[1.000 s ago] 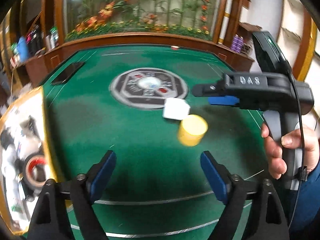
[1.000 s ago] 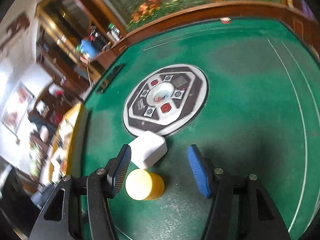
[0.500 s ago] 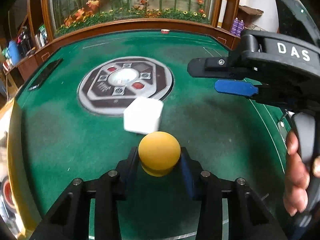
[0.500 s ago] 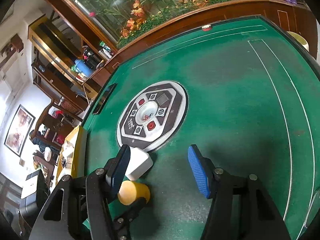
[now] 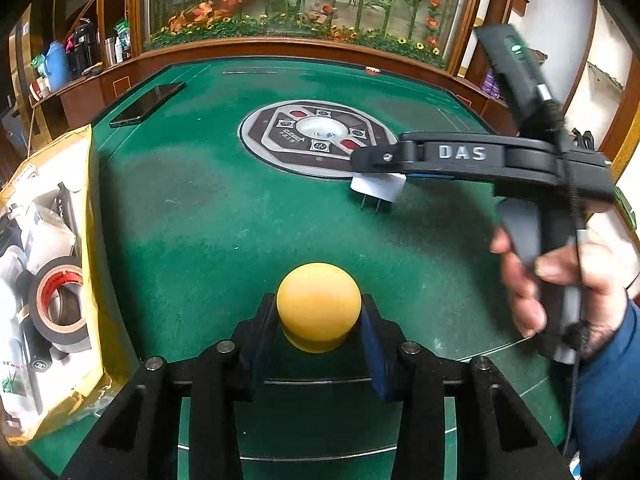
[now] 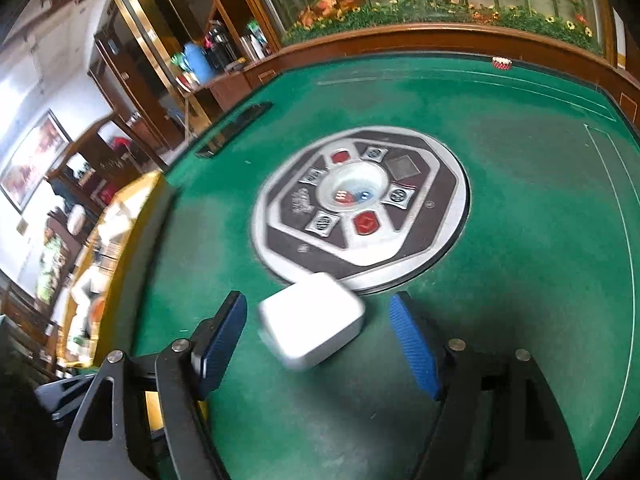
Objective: Organize rigid objects
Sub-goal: 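Carry the yellow jar and white charger over to the envelope tray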
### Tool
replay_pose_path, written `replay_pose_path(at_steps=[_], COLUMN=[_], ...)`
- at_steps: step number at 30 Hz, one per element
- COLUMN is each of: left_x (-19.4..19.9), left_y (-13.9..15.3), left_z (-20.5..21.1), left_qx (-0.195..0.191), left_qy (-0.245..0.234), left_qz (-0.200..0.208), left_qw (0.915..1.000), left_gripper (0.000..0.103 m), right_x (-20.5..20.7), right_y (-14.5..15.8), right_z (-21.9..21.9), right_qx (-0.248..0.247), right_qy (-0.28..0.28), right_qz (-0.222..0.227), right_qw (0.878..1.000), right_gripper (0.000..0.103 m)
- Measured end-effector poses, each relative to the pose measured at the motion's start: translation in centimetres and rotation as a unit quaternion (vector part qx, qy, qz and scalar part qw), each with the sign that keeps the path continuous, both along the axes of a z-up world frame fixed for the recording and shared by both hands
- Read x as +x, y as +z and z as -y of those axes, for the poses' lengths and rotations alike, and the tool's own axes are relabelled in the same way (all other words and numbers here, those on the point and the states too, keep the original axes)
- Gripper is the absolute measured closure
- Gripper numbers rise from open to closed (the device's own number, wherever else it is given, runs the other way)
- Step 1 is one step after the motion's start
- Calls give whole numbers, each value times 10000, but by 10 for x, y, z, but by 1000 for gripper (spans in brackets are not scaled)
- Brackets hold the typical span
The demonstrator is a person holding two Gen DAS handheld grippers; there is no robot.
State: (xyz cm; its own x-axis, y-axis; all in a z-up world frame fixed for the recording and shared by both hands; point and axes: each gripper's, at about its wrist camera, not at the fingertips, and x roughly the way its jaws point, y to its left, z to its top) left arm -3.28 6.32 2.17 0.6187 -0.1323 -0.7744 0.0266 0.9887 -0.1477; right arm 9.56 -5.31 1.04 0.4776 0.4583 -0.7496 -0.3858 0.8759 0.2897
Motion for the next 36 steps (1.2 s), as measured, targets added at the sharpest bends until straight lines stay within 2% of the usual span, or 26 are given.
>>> replay_pose_path(at_steps=[3,4,5,6,10,17,36], left_x=[1,1,2,2,3,1,-14], left_y=[-1,-1,-1,-1,0,12,35], left_z=[0,0,0,0,-2,-8,-45], left_qx=[0,-11,-21,-33,-55,-45,-176], left_qy=[1,8,10,15,44,147,597], left_qz=[16,22,25,24,51,214,537], left_qw=[10000,10000,10000,10000,10000,9997,9966], left_gripper=[61,61,61,61,61,61,60], right_x=[5,3,0,-3,-16,-37,-55], right_y=[-9,-9,-8,-7,0,24,31], right_z=[0,-1,-4,-7,-15,-5,-18], right_qx=[217,176,103,113,-143,239,418], right_qy=[141,148,210,342,467,438,656], right_qz=[-104,-45,15,-12,204,517,593], right_qw=[9996,9997,9997,9994,9986,9974,9952], right_gripper=[29,32,42,46,47,47,46])
